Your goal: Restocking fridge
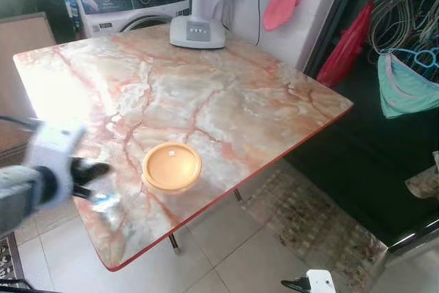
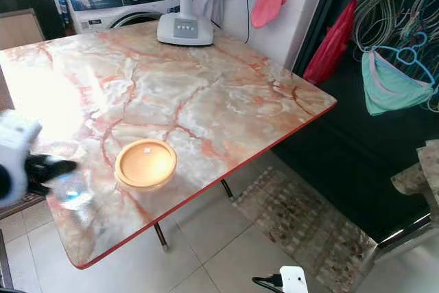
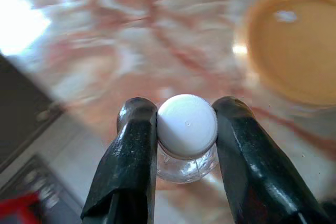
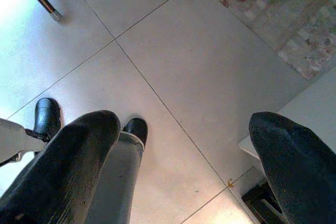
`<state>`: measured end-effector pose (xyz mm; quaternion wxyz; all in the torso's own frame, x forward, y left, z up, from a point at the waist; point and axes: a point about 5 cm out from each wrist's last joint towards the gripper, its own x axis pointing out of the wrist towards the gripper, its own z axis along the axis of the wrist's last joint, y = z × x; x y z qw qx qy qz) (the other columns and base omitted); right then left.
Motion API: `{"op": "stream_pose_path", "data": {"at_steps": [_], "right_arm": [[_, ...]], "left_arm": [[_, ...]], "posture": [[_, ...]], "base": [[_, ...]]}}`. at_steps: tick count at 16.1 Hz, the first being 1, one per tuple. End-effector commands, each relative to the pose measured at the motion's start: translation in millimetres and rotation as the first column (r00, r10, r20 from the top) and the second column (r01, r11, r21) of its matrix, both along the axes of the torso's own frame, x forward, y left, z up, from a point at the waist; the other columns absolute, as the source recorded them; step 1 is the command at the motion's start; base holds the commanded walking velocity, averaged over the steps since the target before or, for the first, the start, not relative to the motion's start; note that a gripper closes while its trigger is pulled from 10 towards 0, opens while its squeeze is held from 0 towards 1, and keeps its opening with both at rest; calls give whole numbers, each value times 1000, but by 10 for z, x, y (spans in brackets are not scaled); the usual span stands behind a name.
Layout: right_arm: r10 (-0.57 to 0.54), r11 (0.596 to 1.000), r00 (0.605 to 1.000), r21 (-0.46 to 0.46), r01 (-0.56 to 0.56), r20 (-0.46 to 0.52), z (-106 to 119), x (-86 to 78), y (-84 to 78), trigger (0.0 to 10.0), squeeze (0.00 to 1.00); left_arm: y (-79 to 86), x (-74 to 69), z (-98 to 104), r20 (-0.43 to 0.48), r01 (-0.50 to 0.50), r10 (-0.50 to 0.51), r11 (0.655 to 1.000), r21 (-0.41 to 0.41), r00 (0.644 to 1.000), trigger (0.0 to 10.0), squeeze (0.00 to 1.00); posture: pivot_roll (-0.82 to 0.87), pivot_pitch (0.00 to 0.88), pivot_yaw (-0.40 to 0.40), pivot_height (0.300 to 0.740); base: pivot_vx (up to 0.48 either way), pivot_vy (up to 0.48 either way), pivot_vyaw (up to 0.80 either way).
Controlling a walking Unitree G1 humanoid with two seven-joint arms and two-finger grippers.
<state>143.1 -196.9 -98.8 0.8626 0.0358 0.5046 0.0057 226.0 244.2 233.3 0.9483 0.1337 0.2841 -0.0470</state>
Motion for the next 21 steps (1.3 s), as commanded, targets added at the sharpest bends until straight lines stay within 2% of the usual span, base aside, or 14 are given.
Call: {"op": "stream_pose_path", "data": {"at_steps": [1, 4, 6, 7, 8, 9, 10, 12, 14, 15, 16, 18, 20, 21], "right_arm": [[-1, 1000, 1000, -12, 1, -1, 8, 7, -43, 10000, 0], [8, 1000, 1000, -10, -8, -1, 11, 18, -35, 10000, 0], [11, 1000, 1000, -11, -11, -2, 12, 22, -35, 10000, 0], [16, 1000, 1000, -11, -16, -1, 14, 26, -37, 10000, 0], [16, 1000, 1000, -11, -16, -1, 15, 27, -38, 10000, 0], [18, 1000, 1000, -12, -18, 0, 17, 29, -43, 10000, 0], [22, 1000, 1000, -13, -22, 0, 18, 31, -44, 10000, 0], [24, 1000, 1000, -14, -24, 0, 19, 31, -48, 10000, 0], [22, 1000, 1000, -17, -22, 0, 19, 31, -54, 10000, 0], [22, 1000, 1000, -17, -22, -1, 18, 28, -54, 10000, 0], [21, 1000, 1000, -16, -21, -1, 18, 27, -54, 10000, 0], [16, 1000, 1000, -15, -16, -2, 16, 22, -54, 10000, 0], [7, 1000, 1000, -14, -7, -1, 13, 16, -52, 10000, 0], [-5, 1000, 1000, -12, 5, 1, 12, 12, -52, 10000, 0]], "left_arm": [[207, -29, 50, 22, -117, 116, 992, 52, 993, 0, 0], [646, -192, -209, -29, -318, 326, 935, 154, 945, 0, 0], [782, -242, -398, -29, -365, 374, 916, 167, 927, 0, 0], [904, -316, -730, -43, -409, 422, 896, 173, 905, 10000, 0], [922, -336, -807, -46, -419, 432, 892, 171, 901, 10000, 0], [947, -400, -1071, -41, -433, 444, 888, 157, 895, 10000, 0], [969, -460, -1280, -18, -446, 457, 875, 189, 889, 10000, 0], [950, -576, -1623, -44, -449, 465, 872, 196, 884, 10000, 0], [885, -667, -2017, -42, -471, 478, 875, 109, 878, 10000, 0], [801, -724, -2249, -75, -472, 475, 880, 60, 877, 10000, 0], [699, -746, -2397, -103, -428, 431, 902, 58, 896, 10000, 0], [455, -806, -2778, -206, -413, 411, 910, 33, 888, 10000, 0], [240, -786, -2958, -260, -360, 351, 933, 12, 900, 10000, 0], [169, -791, -3020, -287, -313, 308, 949, 30, 907, 10000, 0]], "posture": [[241, 0, -120, 740], [253, 0, -126, 740], [257, 0, -130, 740], [261, 0, -133, 740], [258, 0, -133, 740], [262, 0, -137, 740], [259, 0, -139, 740], [254, 0, -139, 740], [250, 0, -141, 740], [247, 0, -140, 740], [240, 0, -138, 740], [233, 0, -136, 740], [216, 0, -128, 740], [206, 0, -120, 740]], "base": [[0, 0, 0], [0, 0, 0], [0, 0, 0], [0, 0, 0], [0, 0, 0], [0, 0, 0], [0, 0, 0], [0, 0, 0], [0, 0, 0], [0, 0, 0], [0, 0, 0], [0, 0, 0], [0, 0, 0], [0, 0, 0]]}}
